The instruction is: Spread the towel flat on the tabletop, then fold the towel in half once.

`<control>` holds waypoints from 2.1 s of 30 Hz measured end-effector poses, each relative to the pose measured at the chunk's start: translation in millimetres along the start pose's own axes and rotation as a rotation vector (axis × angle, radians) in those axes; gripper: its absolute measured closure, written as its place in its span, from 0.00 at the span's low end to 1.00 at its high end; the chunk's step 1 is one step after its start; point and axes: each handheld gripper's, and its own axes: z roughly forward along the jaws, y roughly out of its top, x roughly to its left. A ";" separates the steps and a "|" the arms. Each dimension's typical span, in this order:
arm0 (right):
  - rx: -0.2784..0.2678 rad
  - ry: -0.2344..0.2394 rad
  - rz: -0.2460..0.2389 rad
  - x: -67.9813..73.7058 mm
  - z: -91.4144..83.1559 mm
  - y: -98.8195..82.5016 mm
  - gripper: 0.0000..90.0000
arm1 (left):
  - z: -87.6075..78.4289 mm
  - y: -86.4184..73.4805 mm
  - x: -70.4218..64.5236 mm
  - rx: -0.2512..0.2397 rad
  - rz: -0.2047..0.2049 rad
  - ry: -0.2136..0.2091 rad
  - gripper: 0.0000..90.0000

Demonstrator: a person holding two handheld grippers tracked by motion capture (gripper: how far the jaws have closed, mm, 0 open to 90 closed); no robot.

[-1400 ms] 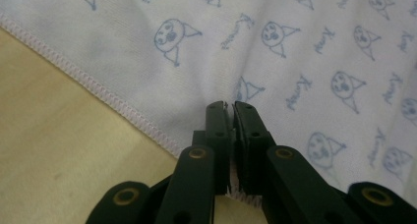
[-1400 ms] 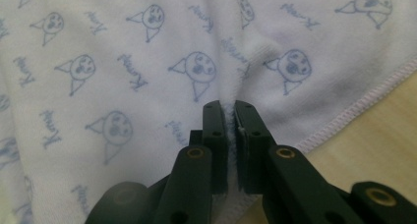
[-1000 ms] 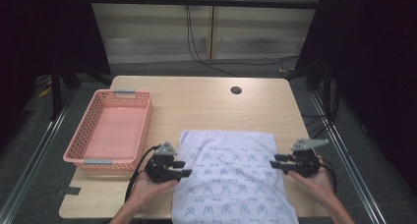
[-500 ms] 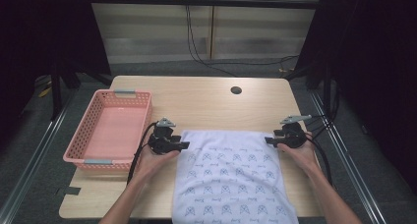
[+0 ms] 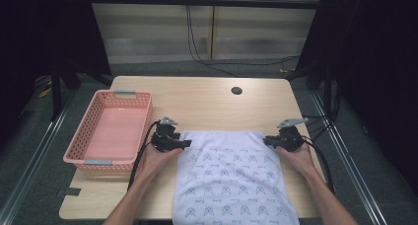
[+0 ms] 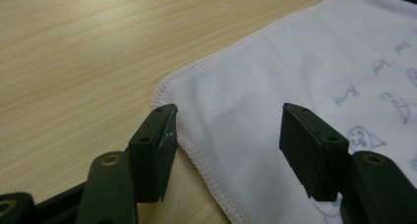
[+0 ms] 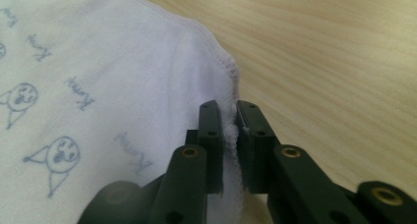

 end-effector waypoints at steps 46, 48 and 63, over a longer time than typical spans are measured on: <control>-0.323 0.095 0.129 -20.6 -65.4 44.5 0.94 | -59.0 50.1 -3.8 -0.235 0.035 -0.110 0.96; -0.325 0.095 0.134 -21.1 -66.7 46.7 0.94 | -63.4 58.1 -1.9 -0.245 0.045 -0.102 0.96; -0.388 0.075 0.147 -36.5 -83.4 99.0 0.94 | -86.4 105.8 9.1 -0.322 0.043 -0.091 0.96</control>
